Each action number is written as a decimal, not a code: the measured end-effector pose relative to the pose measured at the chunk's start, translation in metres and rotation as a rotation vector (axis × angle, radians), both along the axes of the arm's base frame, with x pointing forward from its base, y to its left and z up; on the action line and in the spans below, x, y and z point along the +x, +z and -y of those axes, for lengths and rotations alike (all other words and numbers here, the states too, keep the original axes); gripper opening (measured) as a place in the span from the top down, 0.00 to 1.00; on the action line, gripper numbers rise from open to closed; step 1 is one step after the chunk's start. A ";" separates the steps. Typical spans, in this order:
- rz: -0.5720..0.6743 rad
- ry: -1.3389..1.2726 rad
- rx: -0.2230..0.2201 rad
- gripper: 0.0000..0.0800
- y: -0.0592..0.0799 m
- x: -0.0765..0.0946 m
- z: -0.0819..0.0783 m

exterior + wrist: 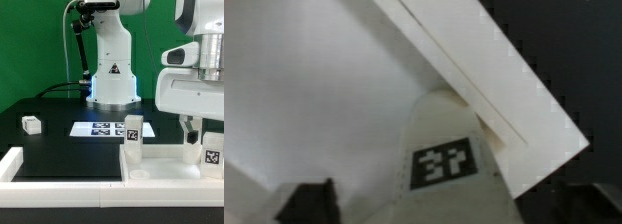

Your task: Assemble square table

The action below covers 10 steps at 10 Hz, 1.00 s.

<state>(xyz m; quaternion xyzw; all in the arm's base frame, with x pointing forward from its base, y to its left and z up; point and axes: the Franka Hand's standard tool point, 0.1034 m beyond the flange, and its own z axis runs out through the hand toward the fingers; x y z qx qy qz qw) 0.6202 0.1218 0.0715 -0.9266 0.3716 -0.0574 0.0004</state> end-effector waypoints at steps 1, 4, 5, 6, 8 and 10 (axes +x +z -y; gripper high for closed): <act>0.000 -0.005 0.001 0.45 0.000 0.000 0.000; 0.007 -0.200 0.023 0.64 -0.001 0.000 -0.001; 0.010 -0.260 0.030 0.64 -0.001 0.000 -0.001; 0.013 -0.330 0.039 0.64 -0.001 0.000 -0.001; 0.014 -0.559 0.070 0.64 -0.002 0.005 -0.001; -0.001 -0.780 0.114 0.64 -0.002 0.007 -0.003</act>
Offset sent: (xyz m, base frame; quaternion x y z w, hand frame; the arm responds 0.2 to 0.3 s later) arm 0.0000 0.0000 0.0000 0.0000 0.0000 0.1938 0.9810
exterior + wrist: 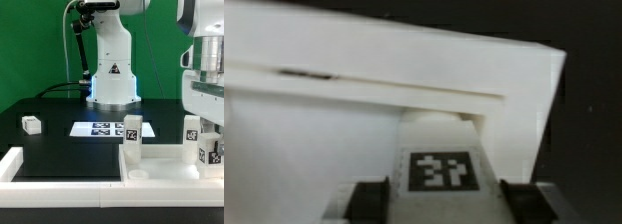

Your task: Assemble square table

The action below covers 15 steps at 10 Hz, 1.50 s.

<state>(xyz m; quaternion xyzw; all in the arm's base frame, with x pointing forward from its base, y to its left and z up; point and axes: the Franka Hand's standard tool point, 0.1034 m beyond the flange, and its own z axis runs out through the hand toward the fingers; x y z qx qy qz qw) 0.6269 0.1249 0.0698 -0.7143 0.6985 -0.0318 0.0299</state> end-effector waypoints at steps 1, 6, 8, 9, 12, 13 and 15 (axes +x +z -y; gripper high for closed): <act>0.002 -0.124 0.029 0.64 0.000 0.001 -0.002; 0.031 -0.485 0.093 0.64 -0.001 0.006 -0.007; 0.037 -0.494 0.098 0.64 -0.001 0.006 -0.007; 0.039 -0.497 0.102 0.64 -0.001 0.006 -0.007; 0.041 -0.368 0.082 0.41 -0.002 0.005 -0.007; 0.042 -0.224 0.058 0.27 0.000 0.004 -0.007; 0.050 0.068 -0.003 0.20 0.007 0.005 -0.008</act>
Offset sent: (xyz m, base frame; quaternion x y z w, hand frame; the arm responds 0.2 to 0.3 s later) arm 0.0253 0.0059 0.0100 0.1149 0.0122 0.3298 0.9370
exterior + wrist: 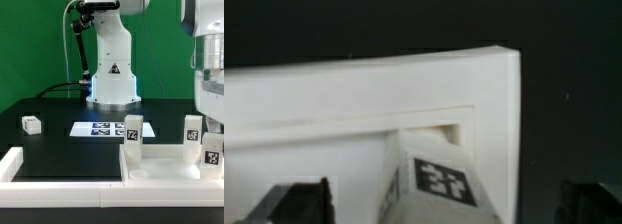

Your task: Assemble square table

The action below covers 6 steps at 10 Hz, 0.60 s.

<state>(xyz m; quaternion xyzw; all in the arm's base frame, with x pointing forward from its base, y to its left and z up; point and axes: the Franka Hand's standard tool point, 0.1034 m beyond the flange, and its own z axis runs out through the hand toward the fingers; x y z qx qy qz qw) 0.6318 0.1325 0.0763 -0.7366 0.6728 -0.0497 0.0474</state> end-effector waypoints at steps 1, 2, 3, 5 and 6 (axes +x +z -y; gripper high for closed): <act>-0.002 0.007 -0.003 0.19 -0.002 0.000 0.002; -0.003 0.082 -0.017 0.19 -0.002 0.000 0.003; -0.003 0.139 -0.029 0.19 -0.002 0.000 0.004; -0.005 0.306 -0.055 0.19 -0.003 0.000 0.006; -0.015 0.486 -0.105 0.19 -0.003 -0.001 0.009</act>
Offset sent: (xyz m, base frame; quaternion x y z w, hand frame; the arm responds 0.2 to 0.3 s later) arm 0.0000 0.0000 0.0000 0.0000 0.0000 -0.1938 0.9810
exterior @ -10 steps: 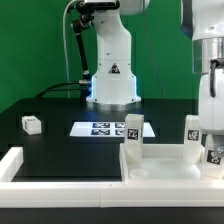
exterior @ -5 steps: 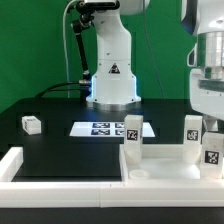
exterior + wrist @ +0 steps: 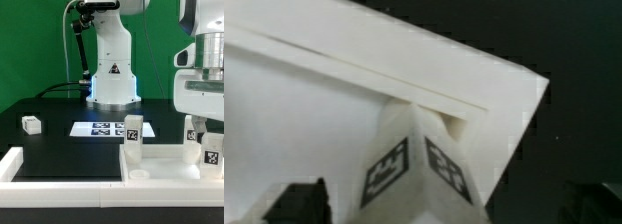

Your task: Assemble square table

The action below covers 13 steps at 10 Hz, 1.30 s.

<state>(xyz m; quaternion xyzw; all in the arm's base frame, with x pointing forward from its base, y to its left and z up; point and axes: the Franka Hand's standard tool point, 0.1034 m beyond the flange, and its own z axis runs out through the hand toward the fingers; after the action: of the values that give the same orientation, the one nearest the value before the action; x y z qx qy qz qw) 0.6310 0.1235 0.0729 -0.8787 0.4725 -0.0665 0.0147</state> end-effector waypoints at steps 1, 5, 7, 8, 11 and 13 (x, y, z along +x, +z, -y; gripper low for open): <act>0.012 0.184 -0.053 0.19 0.001 0.003 0.001; 0.037 0.384 -0.103 0.19 -0.004 0.001 0.001; 0.039 0.341 -0.095 0.33 -0.004 0.001 0.001; 0.041 0.280 -0.086 0.56 -0.005 0.001 0.001; 0.049 0.092 -0.058 0.64 -0.005 0.000 0.004; 0.040 -0.092 -0.025 0.64 -0.006 -0.001 0.005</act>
Offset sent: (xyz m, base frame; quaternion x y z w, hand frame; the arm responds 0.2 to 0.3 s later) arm 0.0000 0.0000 0.0000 0.0000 0.0000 -0.1296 0.9916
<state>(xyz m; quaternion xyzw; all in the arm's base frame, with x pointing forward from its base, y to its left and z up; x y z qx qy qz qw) 0.6301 0.1186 0.0674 -0.8547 0.5111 -0.0906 0.0099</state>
